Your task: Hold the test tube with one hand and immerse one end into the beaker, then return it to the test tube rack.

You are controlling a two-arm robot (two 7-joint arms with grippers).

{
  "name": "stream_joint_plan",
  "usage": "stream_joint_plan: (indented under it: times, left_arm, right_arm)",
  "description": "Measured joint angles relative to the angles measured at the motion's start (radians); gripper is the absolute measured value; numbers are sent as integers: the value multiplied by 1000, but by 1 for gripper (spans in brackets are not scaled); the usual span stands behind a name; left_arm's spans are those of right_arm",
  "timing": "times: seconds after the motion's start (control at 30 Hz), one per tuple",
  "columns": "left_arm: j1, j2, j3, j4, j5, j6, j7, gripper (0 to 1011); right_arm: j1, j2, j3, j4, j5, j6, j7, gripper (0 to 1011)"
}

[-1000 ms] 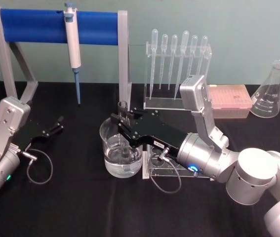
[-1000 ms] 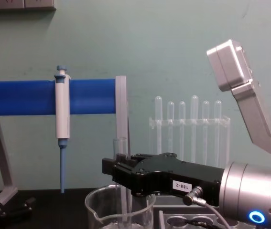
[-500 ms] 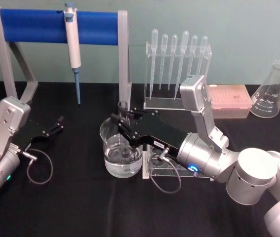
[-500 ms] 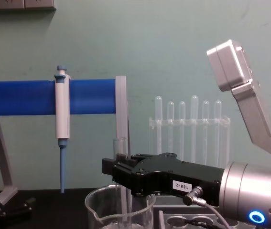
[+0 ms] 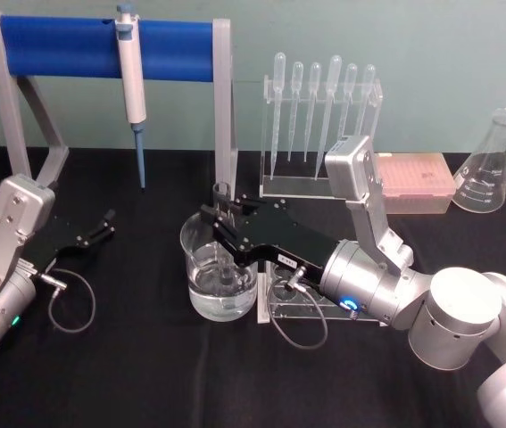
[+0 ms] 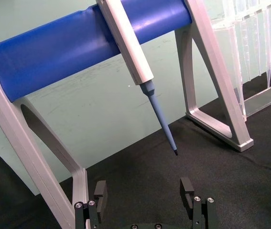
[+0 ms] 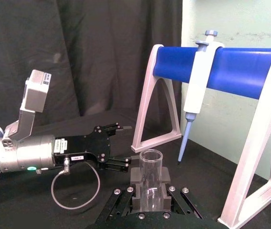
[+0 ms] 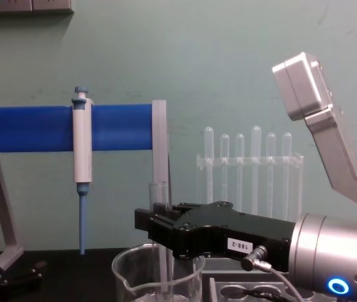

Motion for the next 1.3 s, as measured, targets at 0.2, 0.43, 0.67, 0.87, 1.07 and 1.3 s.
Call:
stream_joint_plan:
  times: [0.2,0.43,0.67,0.87,1.07,1.3]
  left_arm:
    - [0,0,0,0,0,0,0,1000]
    - [0,0,0,0,0,0,0,1000]
    - [0,0,0,0,0,0,0,1000]
    - [0,0,0,0,0,0,0,1000]
    - [0,0,0,0,0,0,0,1000]
    - [0,0,0,0,0,0,0,1000]
  right_arm:
    - [0,0,0,0,0,0,0,227]
    - [0,0,0,0,0,0,0,227]
    - [0,0,0,0,0,0,0,227]
    - [0,0,0,0,0,0,0,227]
    - [0,0,0,0,0,0,0,227]
    - [0,0,0,0,0,0,0,227]
